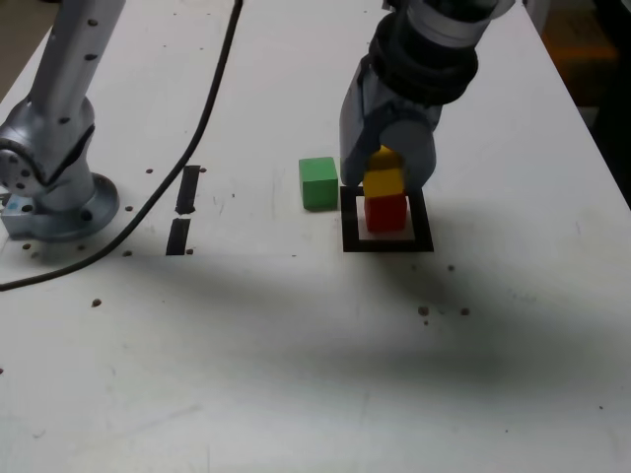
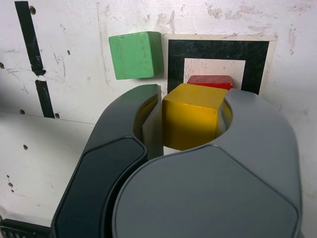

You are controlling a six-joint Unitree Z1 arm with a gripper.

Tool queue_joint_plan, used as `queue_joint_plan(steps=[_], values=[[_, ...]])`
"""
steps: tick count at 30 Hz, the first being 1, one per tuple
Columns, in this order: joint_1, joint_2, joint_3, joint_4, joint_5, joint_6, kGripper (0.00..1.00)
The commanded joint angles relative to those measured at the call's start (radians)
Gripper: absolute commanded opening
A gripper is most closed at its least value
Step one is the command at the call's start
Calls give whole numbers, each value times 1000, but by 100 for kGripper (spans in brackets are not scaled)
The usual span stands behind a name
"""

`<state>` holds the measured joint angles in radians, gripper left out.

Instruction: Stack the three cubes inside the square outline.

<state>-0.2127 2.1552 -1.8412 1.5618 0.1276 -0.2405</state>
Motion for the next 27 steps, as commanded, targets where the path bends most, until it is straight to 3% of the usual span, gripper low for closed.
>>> queue_joint_plan(steps=[1,8,13,16,22,27], values=[[3,6,-3,2,0,-2,35],[3,22,-4,-8,-2,-2,52],[5,22,-6,-2,2,-9,84],[6,20,-9,8,5,-19,96],[6,-6,-12,34,24,-33,100],[0,-181,50,67,67,-33,100]])
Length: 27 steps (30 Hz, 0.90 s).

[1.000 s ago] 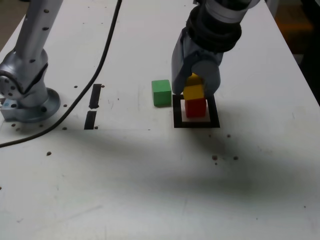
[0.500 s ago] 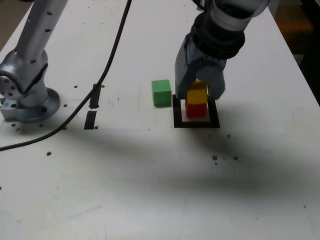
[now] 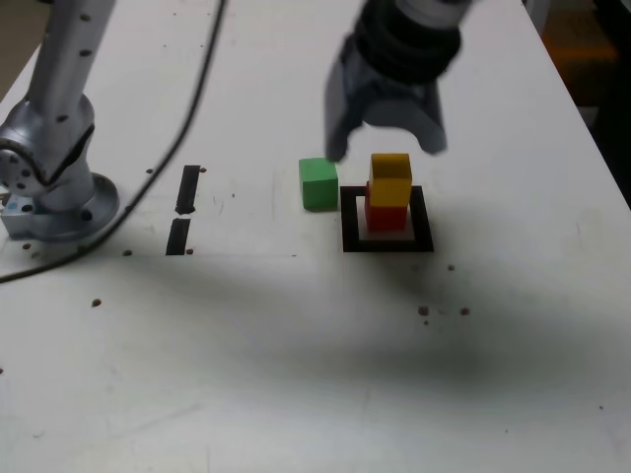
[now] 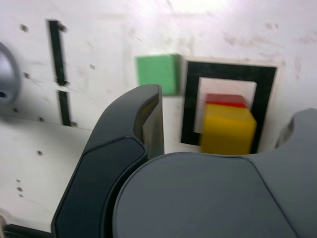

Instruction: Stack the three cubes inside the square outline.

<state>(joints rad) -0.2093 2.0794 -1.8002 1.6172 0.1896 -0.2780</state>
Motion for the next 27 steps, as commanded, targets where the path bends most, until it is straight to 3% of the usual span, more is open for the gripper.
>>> queue_joint_plan(steps=[1,5,7,13,17,22,27], values=[[-5,-149,28,13,12,9,100],[1,-287,110,13,23,25,100],[29,-356,206,8,8,25,100],[115,-414,416,-98,-25,13,100],[131,-417,518,-232,-42,13,100],[135,-368,646,-441,-97,13,100],[148,-282,645,-491,-112,14,99]])
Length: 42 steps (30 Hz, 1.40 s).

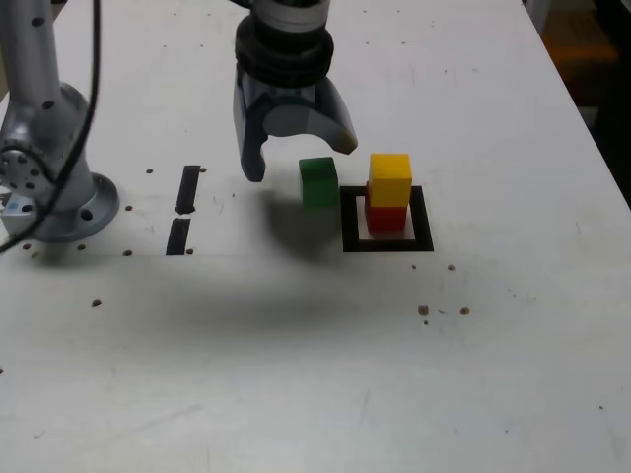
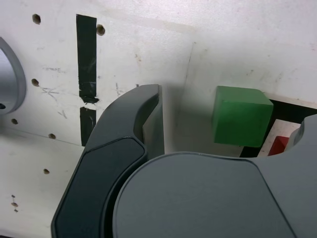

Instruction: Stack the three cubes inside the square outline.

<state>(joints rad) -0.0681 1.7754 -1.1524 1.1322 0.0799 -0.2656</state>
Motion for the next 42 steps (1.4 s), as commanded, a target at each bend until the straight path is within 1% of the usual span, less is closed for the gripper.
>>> queue_joint_plan(steps=[1,7,10,11,15,19,20,22,24,32,33,35,37,38,39,42], values=[[10,31,-4,-11,-4,3,99],[19,84,-4,-51,-8,9,97],[19,95,4,-78,-9,10,92],[20,100,8,-91,-16,13,90],[20,121,11,-113,-29,37,77],[20,128,27,-152,-13,68,59],[20,126,35,-168,-4,77,52],[20,122,42,-179,1,77,43],[20,116,45,-180,7,75,36],[20,74,58,-182,42,66,15],[20,53,56,-171,49,68,12],[20,-6,32,-104,63,73,10],[18,-76,-41,29,71,87,10],[16,-96,-78,82,72,93,10],[11,-116,-137,155,72,101,10],[-11,-124,-298,304,70,117,10]])
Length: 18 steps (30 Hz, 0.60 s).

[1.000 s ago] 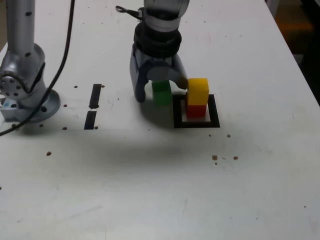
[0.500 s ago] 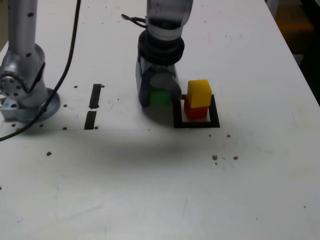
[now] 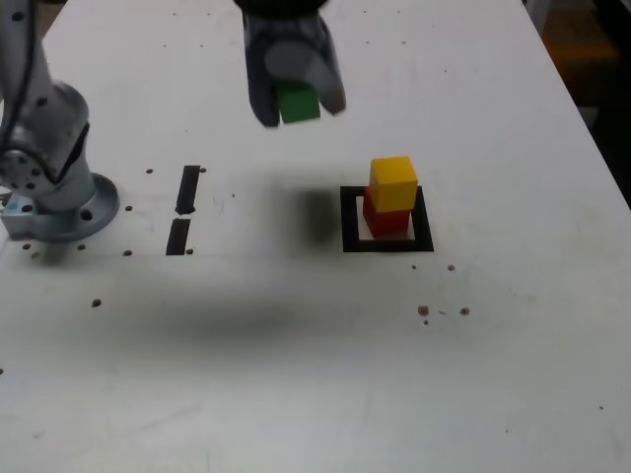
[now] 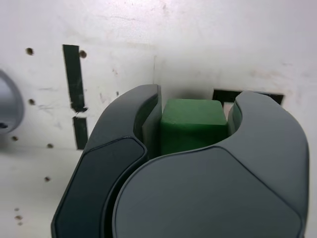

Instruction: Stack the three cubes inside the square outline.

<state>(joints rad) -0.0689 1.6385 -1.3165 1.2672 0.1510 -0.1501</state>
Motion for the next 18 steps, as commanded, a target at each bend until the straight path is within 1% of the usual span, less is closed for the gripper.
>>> queue_joint_plan(steps=[1,2,4,6,8,11,14,18], values=[[-13,15,-153,183,-2,2,10],[-23,30,-214,224,-6,3,10],[-52,93,-362,307,-24,-6,10],[-74,162,-461,348,-49,-18,10],[-97,235,-535,367,-72,-29,10],[-116,320,-610,370,-93,-34,10],[-121,371,-667,371,-106,-41,10],[-121,393,-693,371,-107,-50,10]])
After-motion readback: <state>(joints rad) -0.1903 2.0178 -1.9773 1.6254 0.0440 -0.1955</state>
